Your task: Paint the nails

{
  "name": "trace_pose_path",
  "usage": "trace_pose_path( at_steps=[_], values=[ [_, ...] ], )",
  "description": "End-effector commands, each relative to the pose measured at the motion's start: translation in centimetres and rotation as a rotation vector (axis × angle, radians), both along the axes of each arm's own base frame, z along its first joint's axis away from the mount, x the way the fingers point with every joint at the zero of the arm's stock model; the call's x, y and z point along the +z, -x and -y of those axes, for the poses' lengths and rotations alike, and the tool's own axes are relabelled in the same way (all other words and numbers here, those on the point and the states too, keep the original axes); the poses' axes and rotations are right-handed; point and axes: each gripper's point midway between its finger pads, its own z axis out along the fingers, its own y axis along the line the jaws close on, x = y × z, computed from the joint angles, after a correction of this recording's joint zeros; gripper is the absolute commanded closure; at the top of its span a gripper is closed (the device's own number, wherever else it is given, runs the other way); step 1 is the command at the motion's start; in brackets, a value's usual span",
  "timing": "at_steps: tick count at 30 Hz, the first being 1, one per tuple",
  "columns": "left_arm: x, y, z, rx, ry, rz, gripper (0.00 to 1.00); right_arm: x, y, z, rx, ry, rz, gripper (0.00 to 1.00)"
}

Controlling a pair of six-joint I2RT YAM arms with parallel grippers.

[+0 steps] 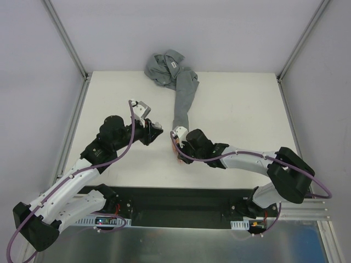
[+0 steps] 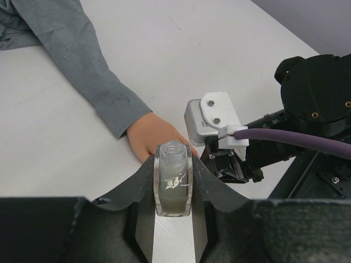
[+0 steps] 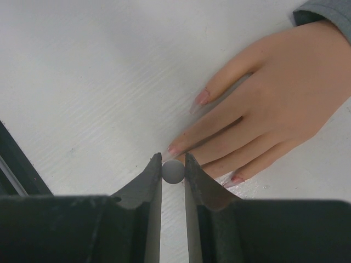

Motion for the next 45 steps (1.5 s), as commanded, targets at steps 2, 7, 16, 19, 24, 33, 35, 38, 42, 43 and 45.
trace_pose_path(
  at_steps=[2,7,16,19,24,33,35,38,42,43,45],
  values=[
    [2.9,-0.4,0.2,-0.008,0.041,0.072,1.00,1.4,-1.0,-0.9,0.004,-0.029,0.031,0.99],
    [2.9,-0.4,0.2,-0.014,0.042,0.073,1.00,1.3,-1.1,-0.9,-0.001,-0.026,0.031,0.99],
    [2.8,-0.3,0.3,-0.017,0.042,0.071,1.00,1.5,-1.8,-1.4,-0.012,-0.068,0.033,1.00],
    [2.8,-0.4,0.3,-0.018,0.041,0.072,1.00,1.4,-1.8,-1.4,-0.009,-0.068,0.027,1.00],
    [2.8,-0.3,0.4,-0.022,0.041,0.071,1.00,1.4,-1.3,-1.6,0.016,-0.075,0.014,1.00],
    [2.8,-0.3,0.4,-0.025,0.043,0.073,1.00,1.3,-0.5,-1.8,0.040,-0.083,-0.015,1.00],
    [2.9,-0.2,0.4,-0.027,0.044,0.074,1.00,1.3,-0.4,-1.9,0.042,-0.085,-0.021,1.00],
    [2.8,-0.2,0.4,-0.030,0.044,0.072,1.00,1.2,-0.5,-1.9,0.038,-0.081,-0.024,1.00],
    [2.8,-0.2,0.5,-0.035,0.048,0.071,1.00,1.1,-1.3,-1.6,-0.014,-0.069,-0.009,1.00],
    [2.8,-0.2,0.6,-0.037,0.047,0.069,1.00,1.1,-1.4,-1.6,-0.018,-0.069,-0.006,1.00],
    [2.7,-0.2,0.6,-0.034,0.045,0.070,1.00,1.2,-1.6,-1.7,-0.027,-0.071,-0.001,1.00]
  ],
)
